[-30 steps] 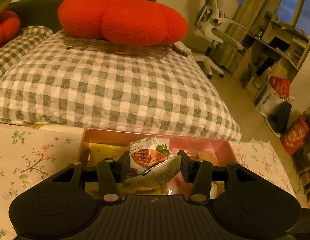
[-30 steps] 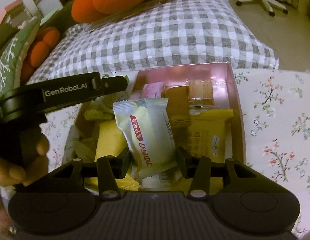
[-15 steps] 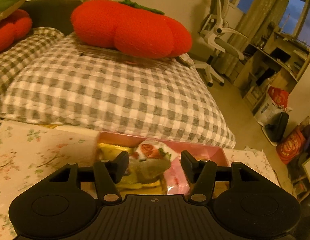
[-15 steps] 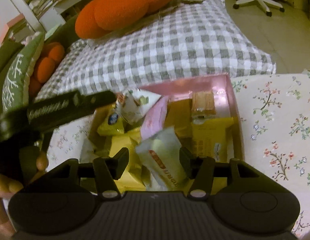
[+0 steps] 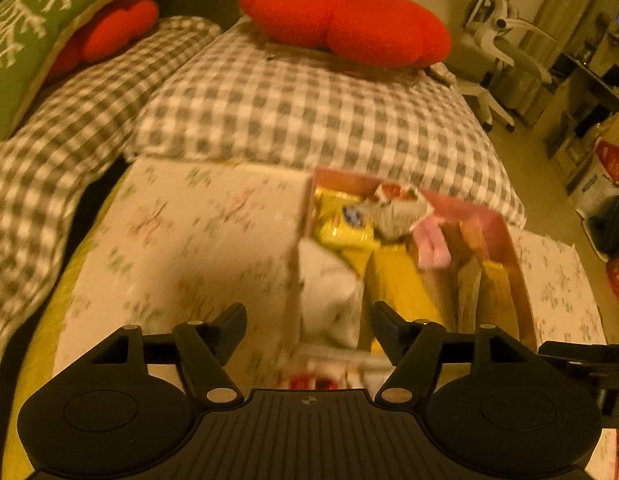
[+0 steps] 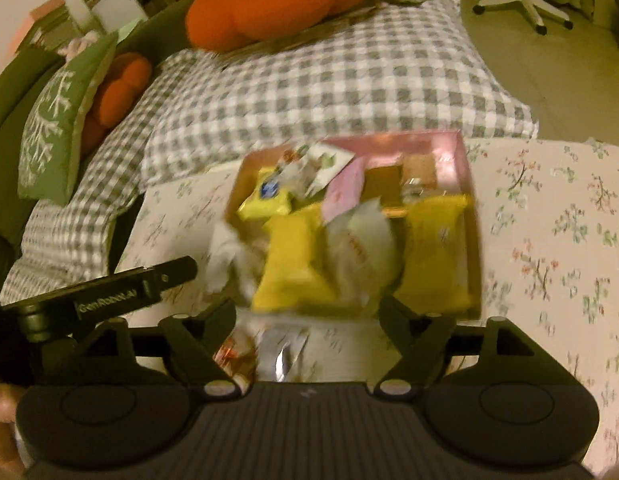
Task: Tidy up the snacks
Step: 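Move both tools back toward the red candy wrappers beside the box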
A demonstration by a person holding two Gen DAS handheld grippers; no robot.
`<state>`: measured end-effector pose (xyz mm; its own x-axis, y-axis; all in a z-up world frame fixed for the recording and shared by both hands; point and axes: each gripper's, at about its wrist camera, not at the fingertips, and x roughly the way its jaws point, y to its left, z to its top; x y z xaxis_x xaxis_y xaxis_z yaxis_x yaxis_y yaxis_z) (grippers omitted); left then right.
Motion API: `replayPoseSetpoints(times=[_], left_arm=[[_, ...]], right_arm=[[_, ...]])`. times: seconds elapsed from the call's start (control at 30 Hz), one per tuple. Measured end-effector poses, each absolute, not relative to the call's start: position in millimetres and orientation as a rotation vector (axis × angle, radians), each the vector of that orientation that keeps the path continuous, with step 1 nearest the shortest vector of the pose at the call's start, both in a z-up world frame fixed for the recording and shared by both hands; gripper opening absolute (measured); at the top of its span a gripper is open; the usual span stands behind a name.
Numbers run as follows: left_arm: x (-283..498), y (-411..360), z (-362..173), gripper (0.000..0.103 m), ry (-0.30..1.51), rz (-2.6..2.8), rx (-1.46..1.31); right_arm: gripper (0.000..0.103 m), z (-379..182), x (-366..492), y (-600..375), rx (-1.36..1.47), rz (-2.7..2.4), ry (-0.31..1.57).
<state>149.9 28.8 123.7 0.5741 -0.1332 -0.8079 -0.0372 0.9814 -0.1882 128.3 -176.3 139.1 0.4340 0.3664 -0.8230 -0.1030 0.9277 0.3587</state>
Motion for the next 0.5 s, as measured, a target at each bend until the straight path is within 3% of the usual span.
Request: replayPoseSetpoints(times=[0.23, 0.5], left_arm=[[107, 37, 125, 0.081, 1.014, -0.007, -0.180], [94, 40, 100, 0.087, 1.045, -0.010, -0.145]], right_arm=[[0.091, 144, 101, -159, 0.277, 0.327, 1.120], [0.092, 126, 103, -153, 0.287, 0.313, 1.152]])
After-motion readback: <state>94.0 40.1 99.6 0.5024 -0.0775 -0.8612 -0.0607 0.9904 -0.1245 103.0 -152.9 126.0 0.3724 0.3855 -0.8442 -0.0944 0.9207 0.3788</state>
